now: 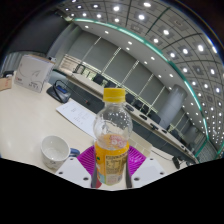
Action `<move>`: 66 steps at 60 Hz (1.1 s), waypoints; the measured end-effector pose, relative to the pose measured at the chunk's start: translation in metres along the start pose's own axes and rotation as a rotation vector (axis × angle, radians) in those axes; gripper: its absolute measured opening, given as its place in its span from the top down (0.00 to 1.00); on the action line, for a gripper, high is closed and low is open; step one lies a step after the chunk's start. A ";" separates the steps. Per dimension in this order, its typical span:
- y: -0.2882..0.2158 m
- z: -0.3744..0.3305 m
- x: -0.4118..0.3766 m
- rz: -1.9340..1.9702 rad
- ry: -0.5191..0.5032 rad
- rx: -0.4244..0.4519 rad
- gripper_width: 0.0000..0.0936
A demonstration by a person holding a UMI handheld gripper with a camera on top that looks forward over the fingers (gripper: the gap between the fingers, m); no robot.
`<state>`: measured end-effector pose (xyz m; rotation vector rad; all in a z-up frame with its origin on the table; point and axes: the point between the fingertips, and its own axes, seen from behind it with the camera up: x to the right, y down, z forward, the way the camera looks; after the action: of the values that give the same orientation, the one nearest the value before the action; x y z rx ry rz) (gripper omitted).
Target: Pour water
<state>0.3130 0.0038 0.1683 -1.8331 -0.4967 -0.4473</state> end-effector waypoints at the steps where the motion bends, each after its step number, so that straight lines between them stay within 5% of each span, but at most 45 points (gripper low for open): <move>1: 0.003 0.000 -0.002 0.041 -0.017 0.004 0.58; 16: 0.045 0.031 -0.028 0.409 -0.212 0.029 0.58; 38: 0.082 0.045 -0.039 0.499 -0.265 0.076 0.46; 41: 0.089 0.047 -0.042 0.506 -0.274 0.028 0.39; 47: 0.104 0.043 -0.046 0.545 -0.282 -0.069 0.08; 54: 0.116 0.012 -0.040 0.576 -0.243 -0.213 0.08; 66: 0.076 -0.084 -0.026 0.531 -0.183 -0.279 0.08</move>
<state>0.3269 -0.1010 0.1193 -2.1908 -0.0535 0.0170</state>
